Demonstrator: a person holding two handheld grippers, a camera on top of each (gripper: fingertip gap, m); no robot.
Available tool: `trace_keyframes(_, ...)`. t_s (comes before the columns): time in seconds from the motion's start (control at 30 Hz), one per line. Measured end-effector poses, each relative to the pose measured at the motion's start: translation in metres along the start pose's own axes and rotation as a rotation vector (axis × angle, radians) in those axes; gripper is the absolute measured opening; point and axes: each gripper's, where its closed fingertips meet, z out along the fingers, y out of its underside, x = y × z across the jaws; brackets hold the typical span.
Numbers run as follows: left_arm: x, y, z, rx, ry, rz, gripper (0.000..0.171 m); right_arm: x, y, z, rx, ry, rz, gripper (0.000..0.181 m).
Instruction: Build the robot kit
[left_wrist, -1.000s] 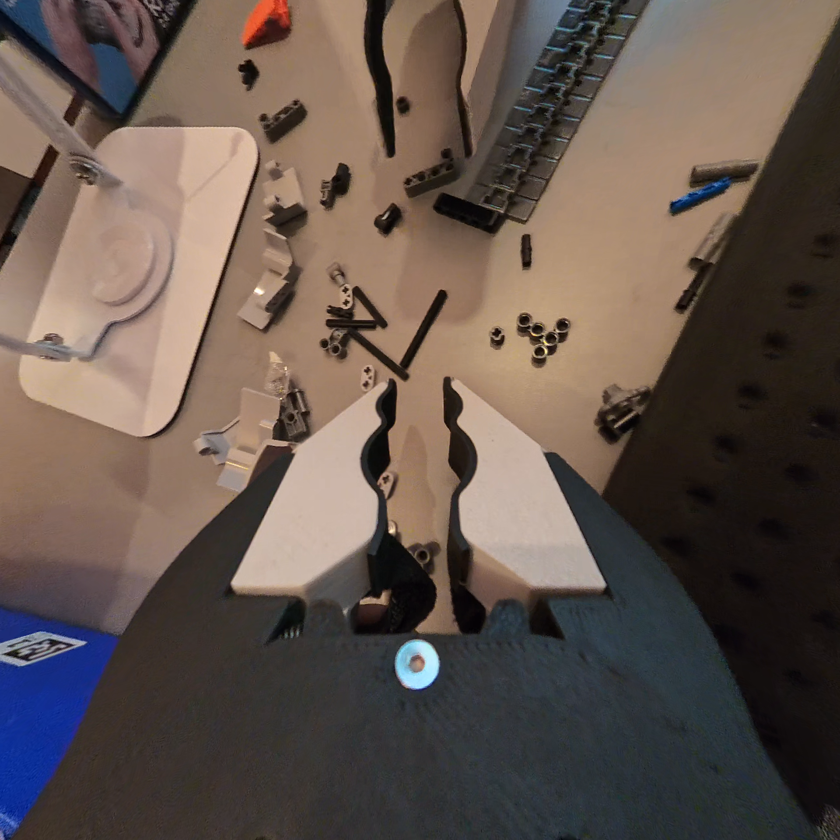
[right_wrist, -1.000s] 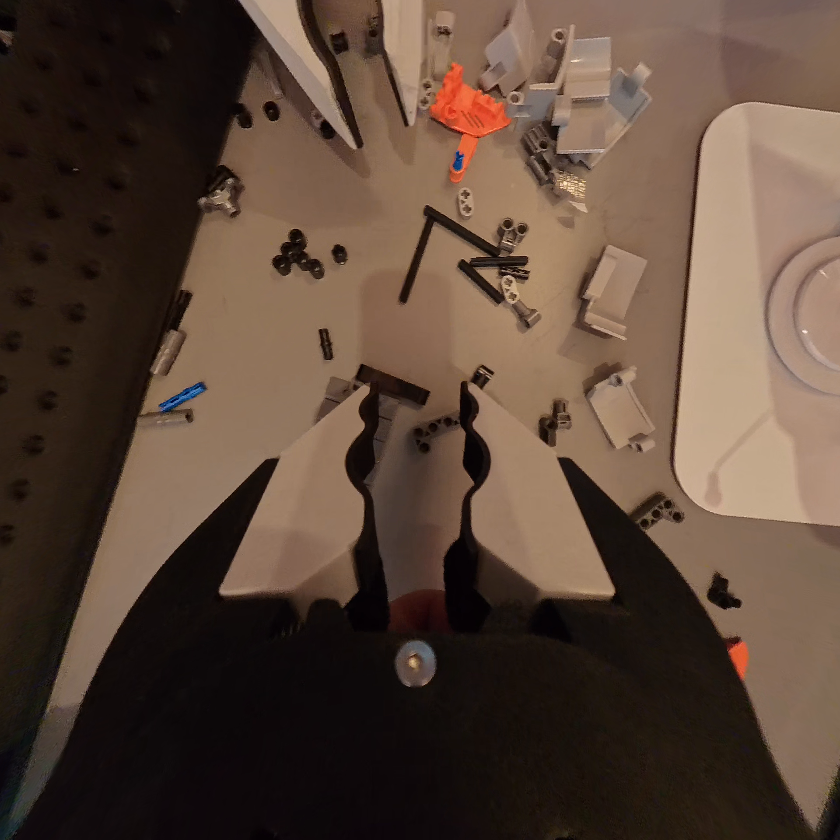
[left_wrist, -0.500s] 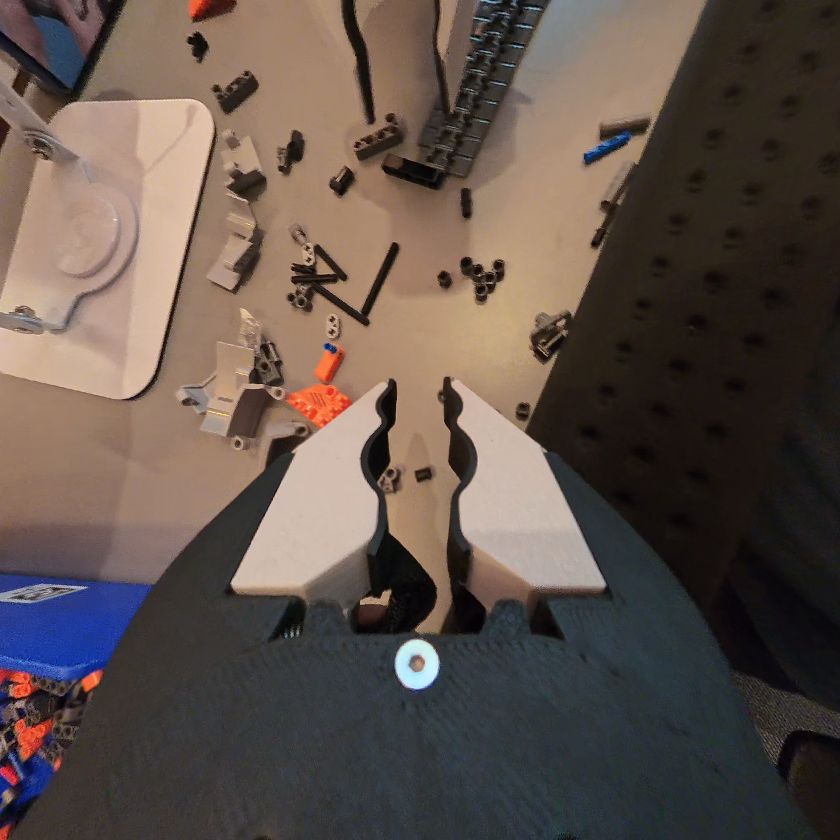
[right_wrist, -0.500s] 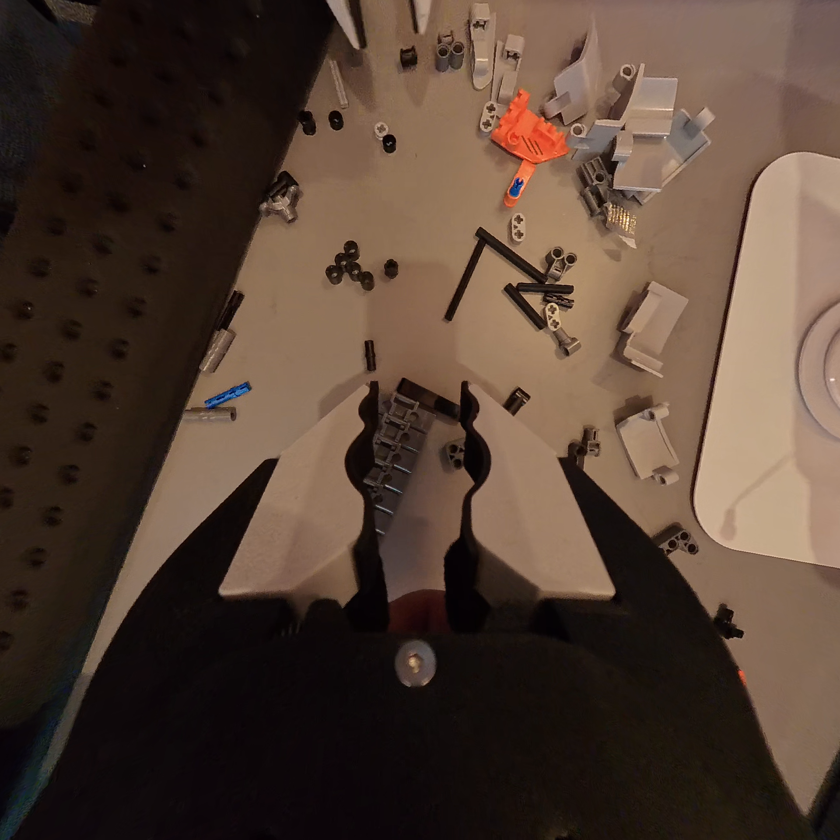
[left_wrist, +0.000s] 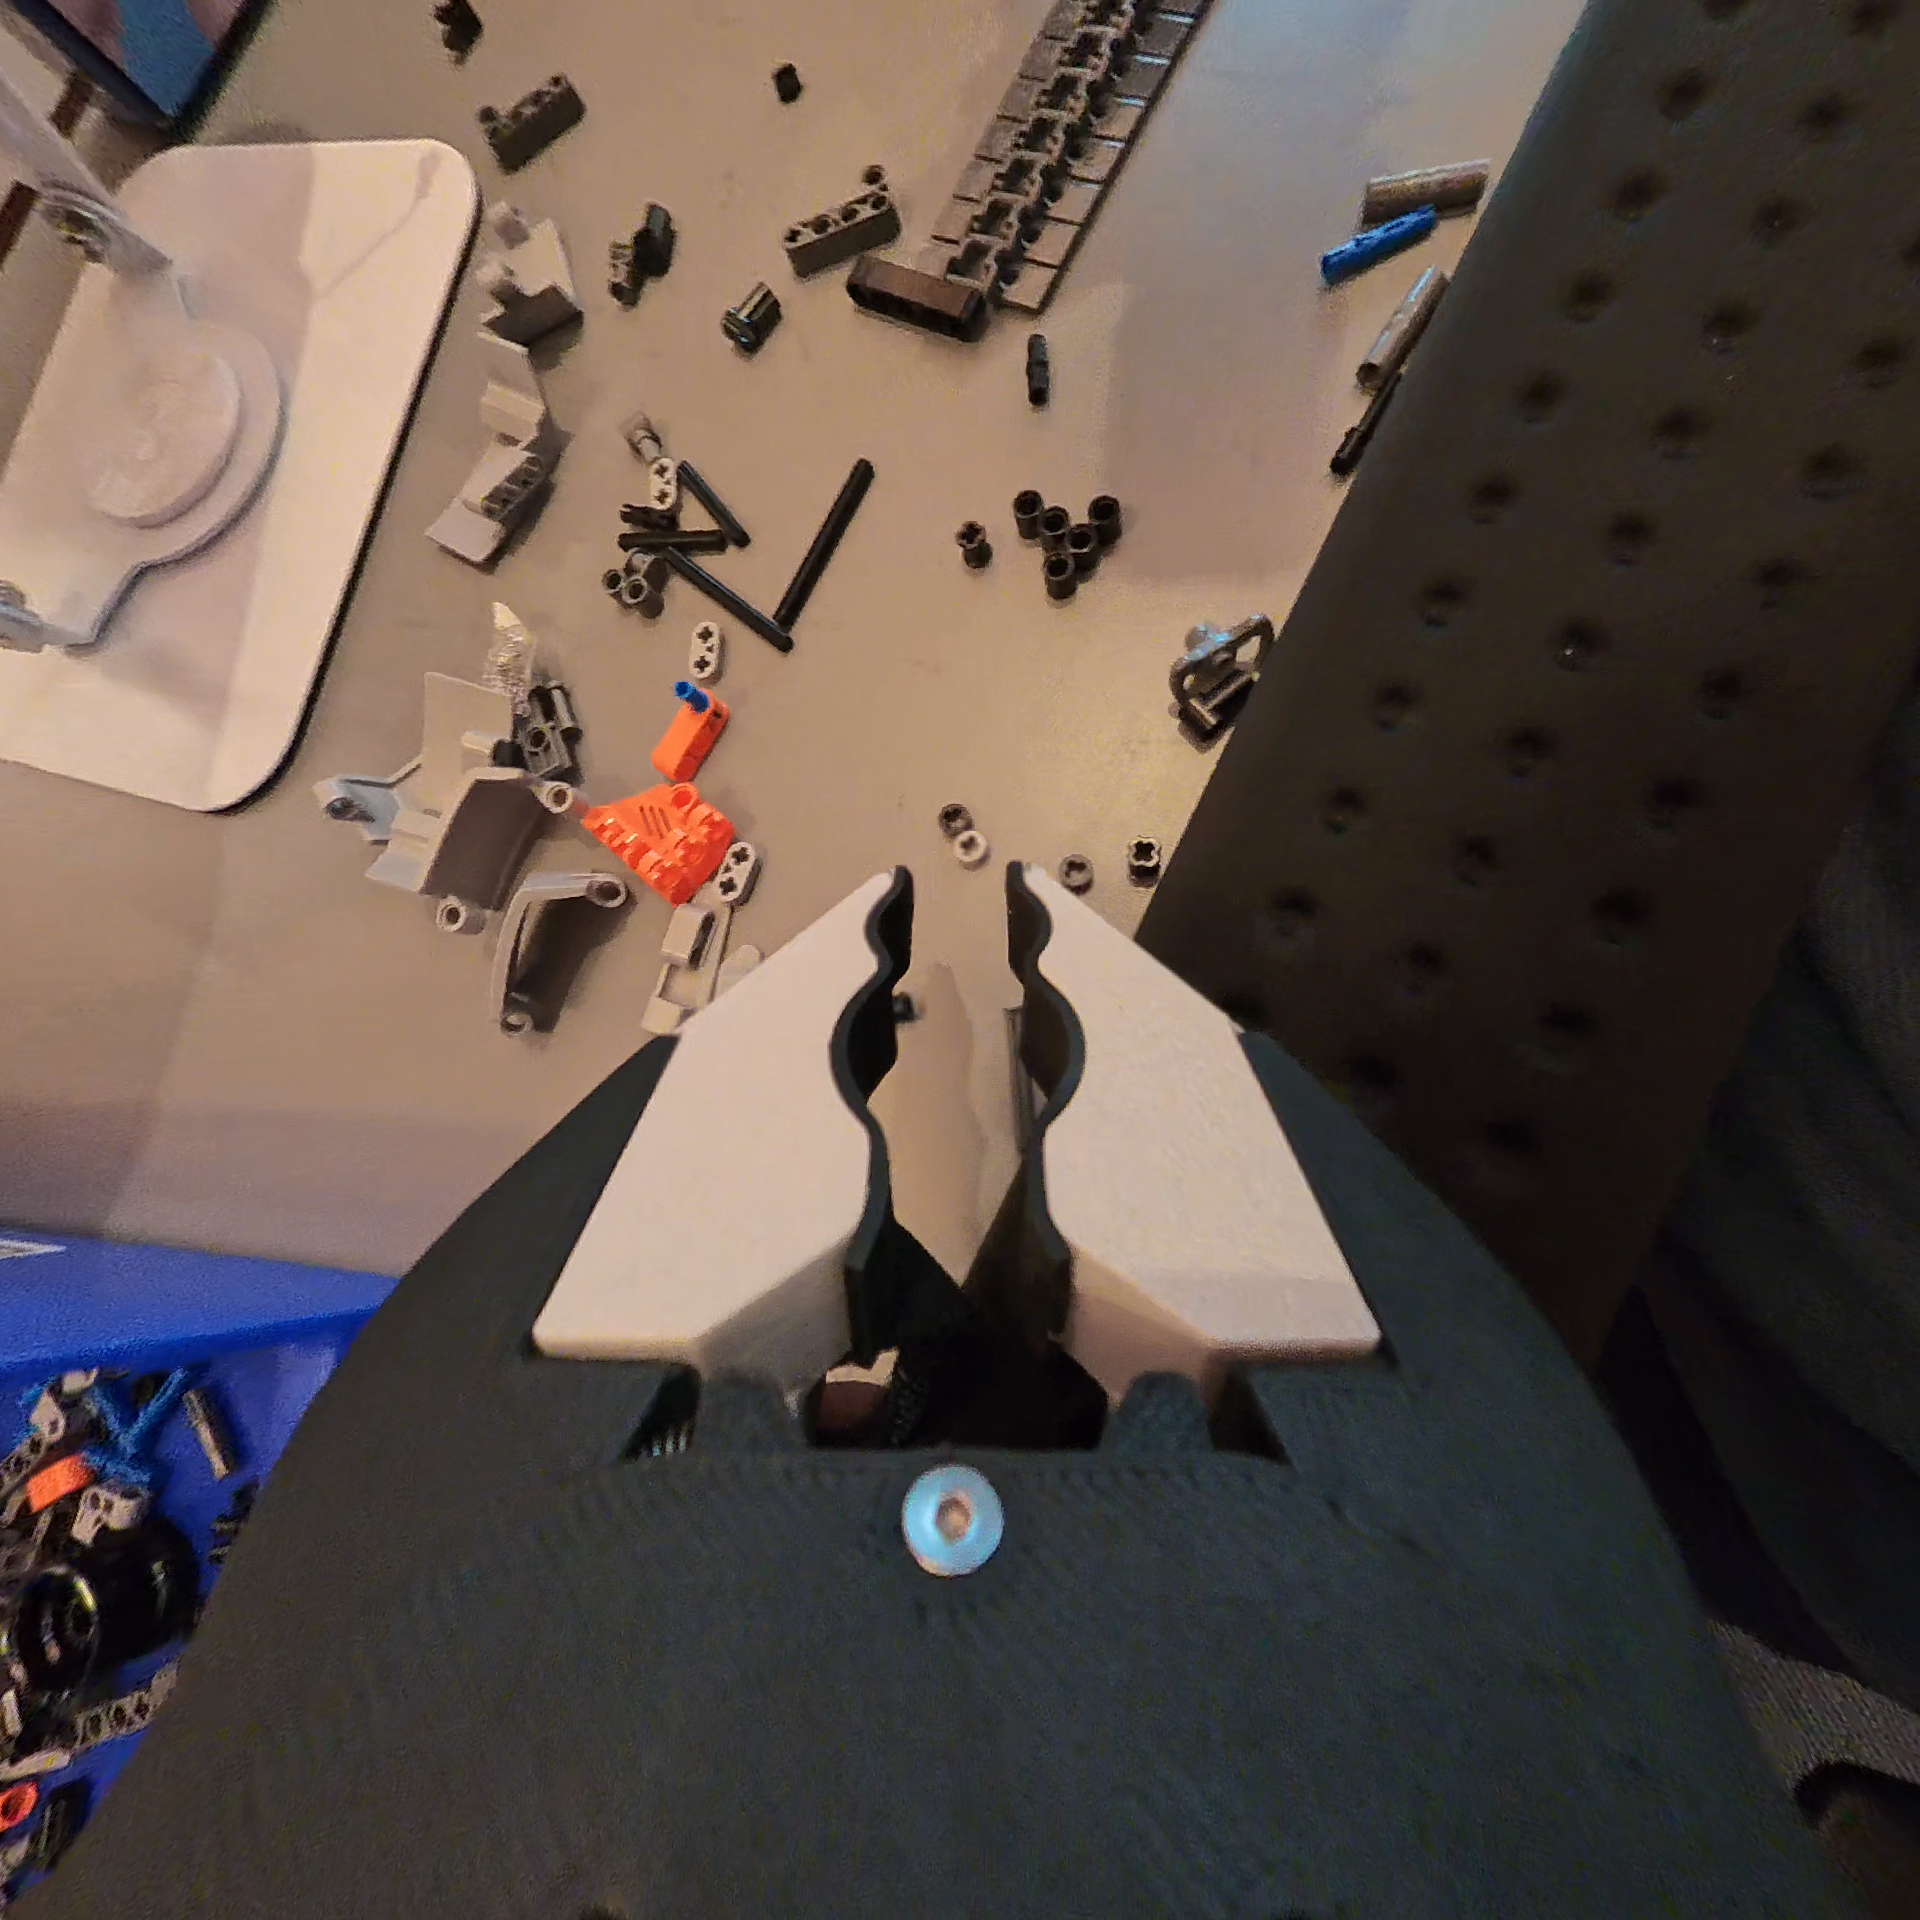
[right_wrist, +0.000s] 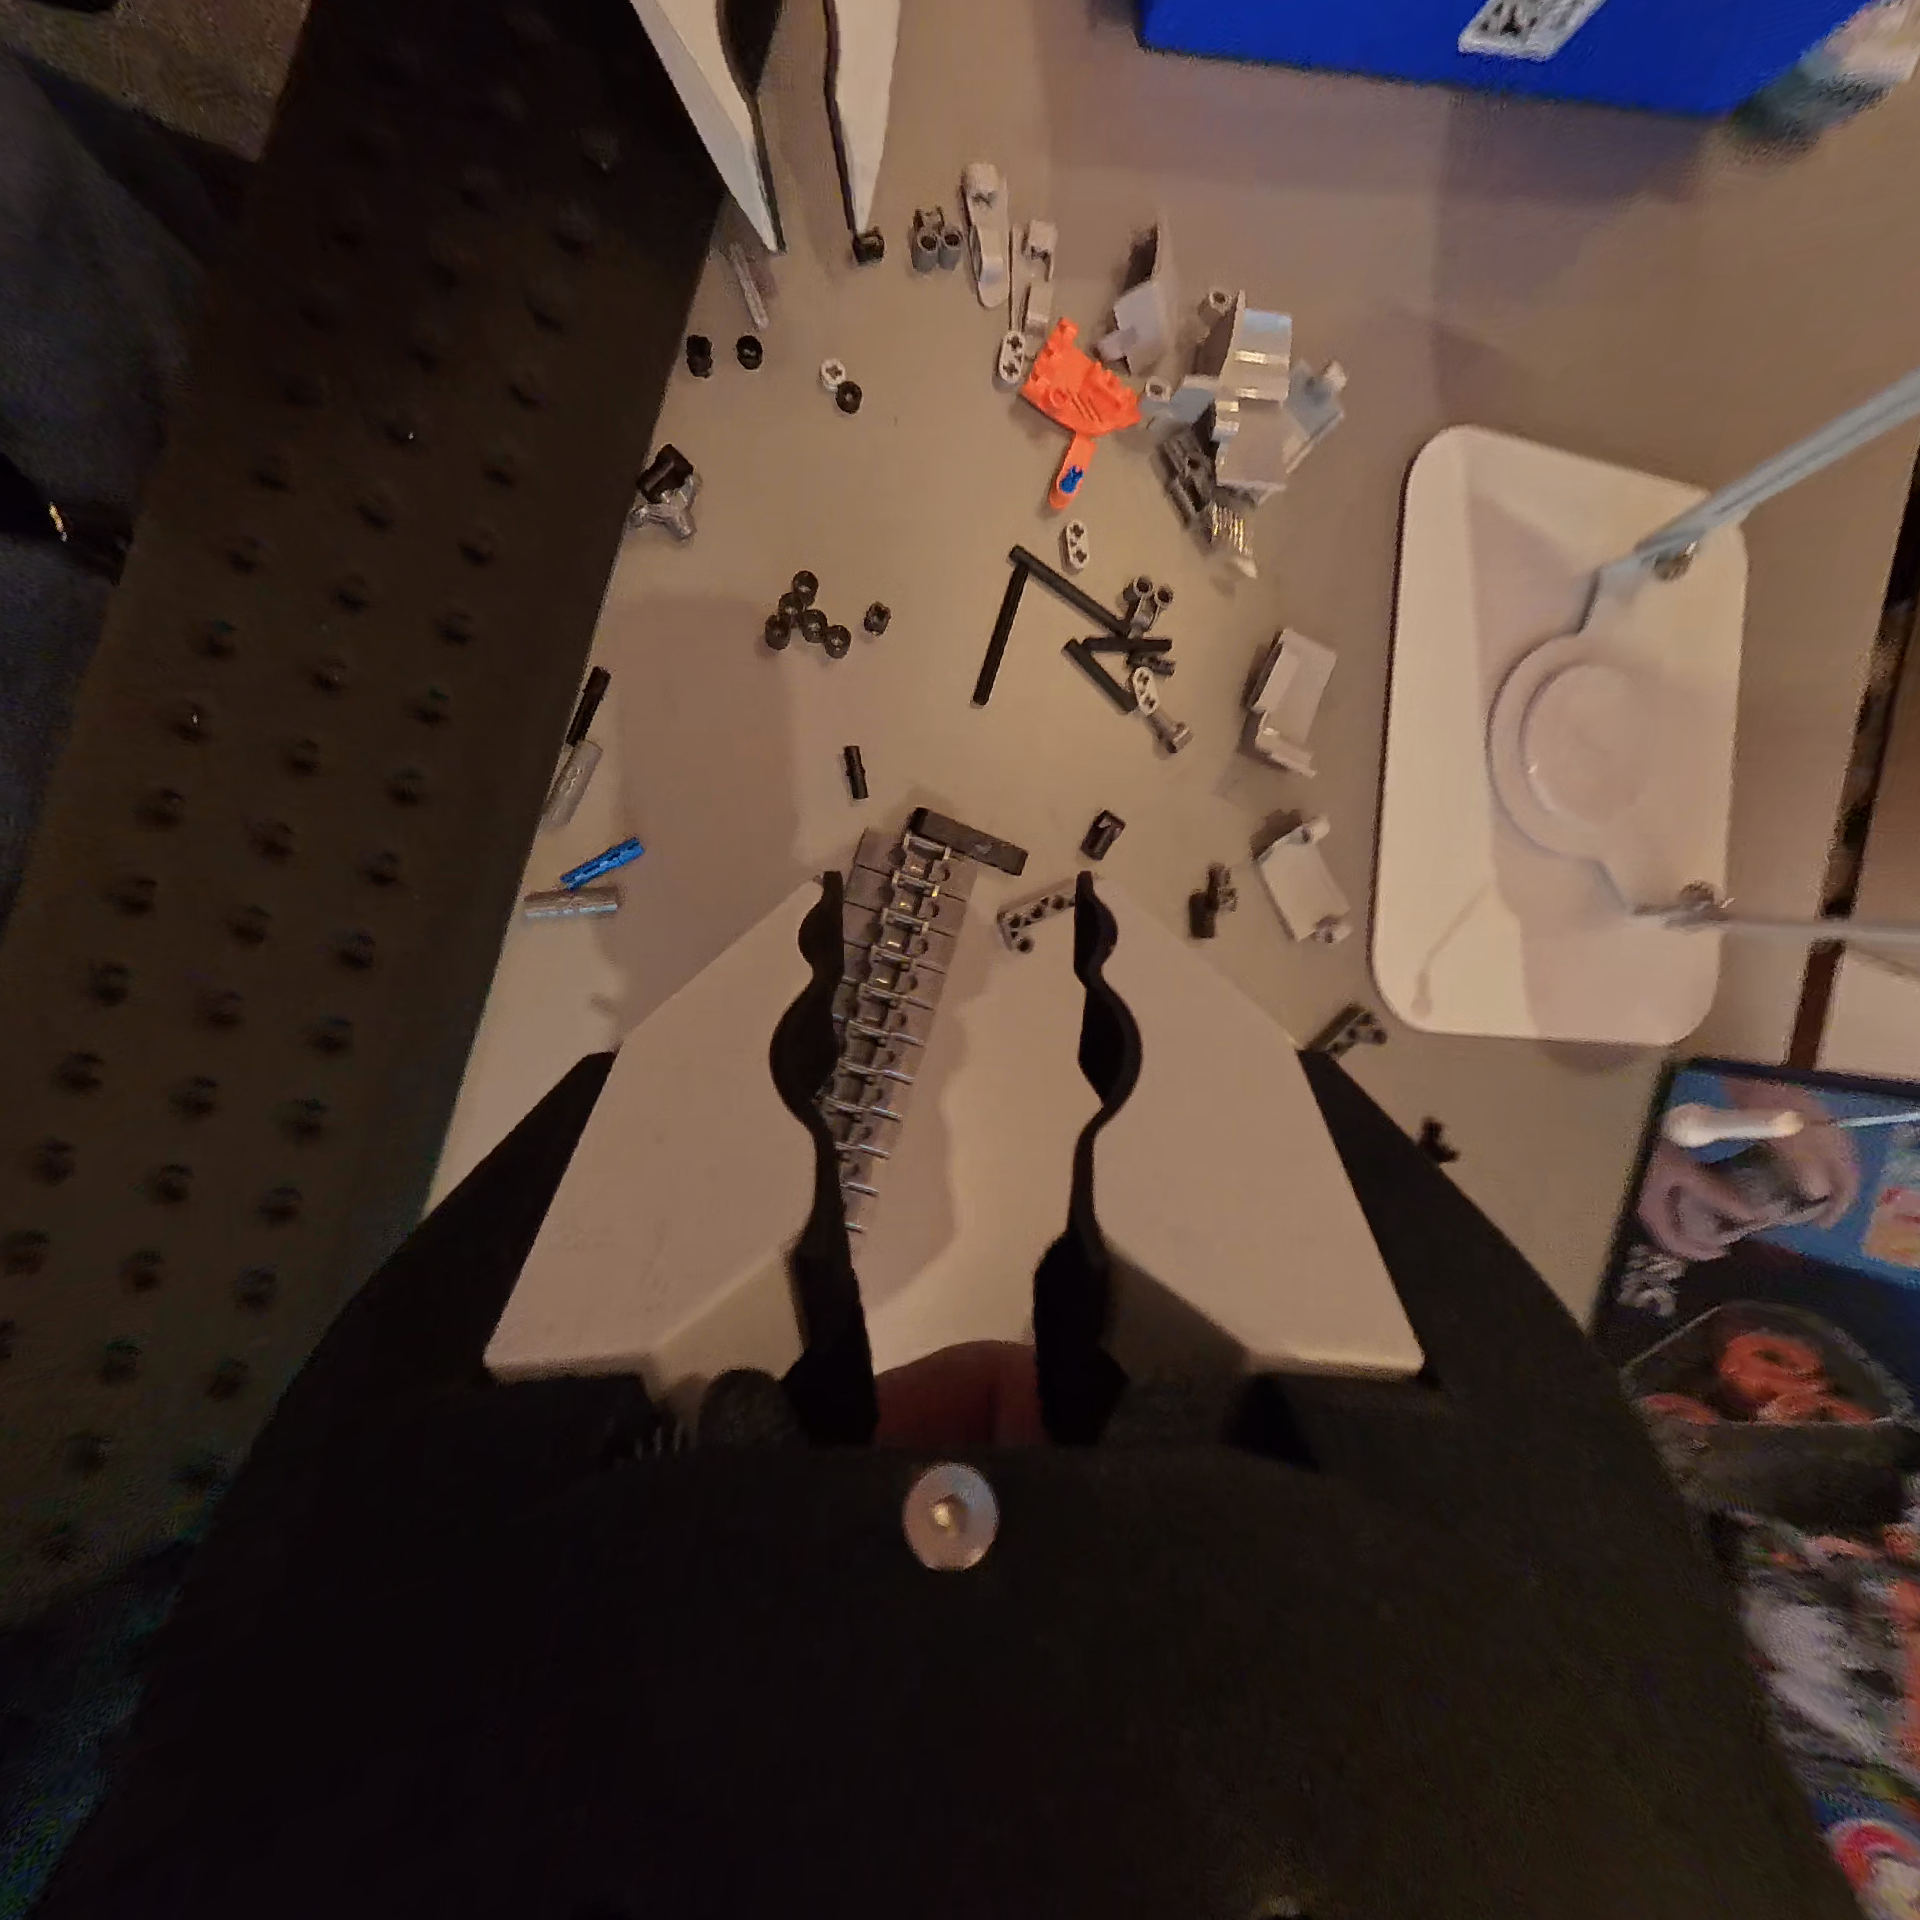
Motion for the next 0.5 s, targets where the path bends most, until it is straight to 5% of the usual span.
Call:
trace_keyframes(0.23,-0.001,-0.008,0.007,0.055,-0.018,-0.010,0.017,-0.007,0.023,0.059,-0.012,0.000,0.304,0.054)
trace_keyframes(0.5,0.003,-0.013,0.013,0.077,-0.006,-0.013,0.018,0.003,0.036,0.096,0.017,0.006,0.489,0.047)
